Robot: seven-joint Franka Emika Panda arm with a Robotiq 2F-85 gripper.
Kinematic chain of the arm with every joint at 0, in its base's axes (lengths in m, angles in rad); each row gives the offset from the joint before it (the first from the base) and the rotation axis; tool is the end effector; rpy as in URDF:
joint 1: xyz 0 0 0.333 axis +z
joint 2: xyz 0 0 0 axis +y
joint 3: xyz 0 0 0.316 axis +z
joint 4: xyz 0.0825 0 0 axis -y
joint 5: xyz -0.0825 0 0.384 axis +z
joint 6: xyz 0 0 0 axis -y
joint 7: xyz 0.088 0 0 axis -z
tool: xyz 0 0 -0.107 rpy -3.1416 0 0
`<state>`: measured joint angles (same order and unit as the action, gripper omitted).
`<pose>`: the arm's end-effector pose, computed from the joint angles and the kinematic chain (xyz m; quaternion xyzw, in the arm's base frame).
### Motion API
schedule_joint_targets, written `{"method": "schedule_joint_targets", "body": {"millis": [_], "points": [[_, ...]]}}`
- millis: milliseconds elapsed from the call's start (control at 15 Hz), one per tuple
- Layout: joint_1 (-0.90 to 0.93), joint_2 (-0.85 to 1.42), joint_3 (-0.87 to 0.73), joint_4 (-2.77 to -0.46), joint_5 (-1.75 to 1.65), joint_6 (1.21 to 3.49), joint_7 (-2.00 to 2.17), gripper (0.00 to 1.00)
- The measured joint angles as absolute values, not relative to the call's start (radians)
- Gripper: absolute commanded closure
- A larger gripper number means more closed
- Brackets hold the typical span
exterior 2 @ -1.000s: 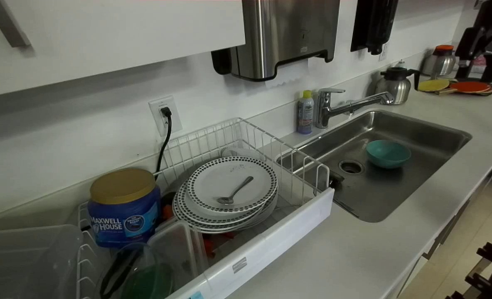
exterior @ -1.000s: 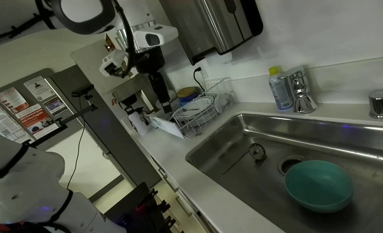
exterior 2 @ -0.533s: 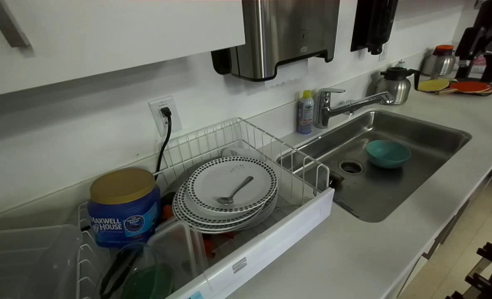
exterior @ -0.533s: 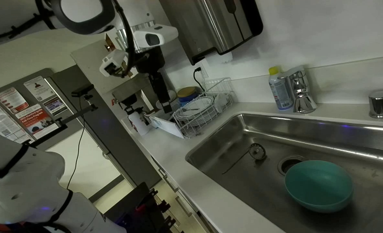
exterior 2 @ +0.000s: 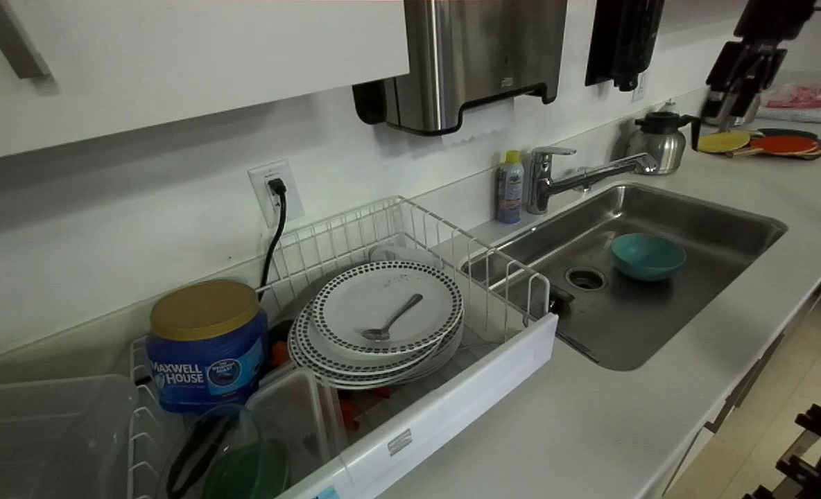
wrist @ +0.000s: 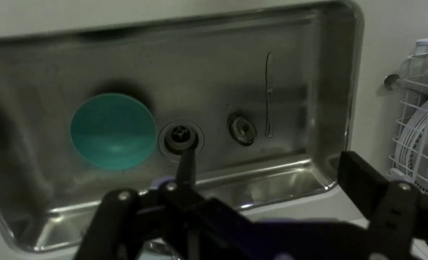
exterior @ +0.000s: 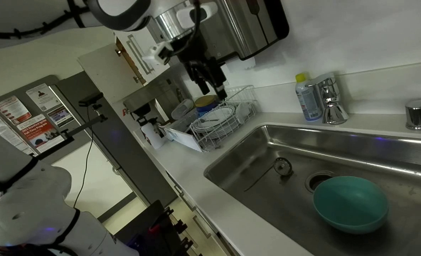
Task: Push the faucet of the sink to the left.
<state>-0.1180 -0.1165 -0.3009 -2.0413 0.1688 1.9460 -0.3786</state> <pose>0.4827 -0.2075 0.4941 -0.9941 0.0495 -0.0440 0.0855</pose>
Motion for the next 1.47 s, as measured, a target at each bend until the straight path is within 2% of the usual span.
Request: {"method": "schedule_joint_targets", "body": {"millis": [467,1000,1467], "points": [[-0.175,0.185,-0.268,-1.719,0.159,1.897,-0.776,0.0],[-0.202,0.233,-0.244,-1.662,0.157,1.893,-0.838,0.0],[-0.293,0.42,-0.199,-1.561,0.158,2.132,-0.873,0.0]]}}
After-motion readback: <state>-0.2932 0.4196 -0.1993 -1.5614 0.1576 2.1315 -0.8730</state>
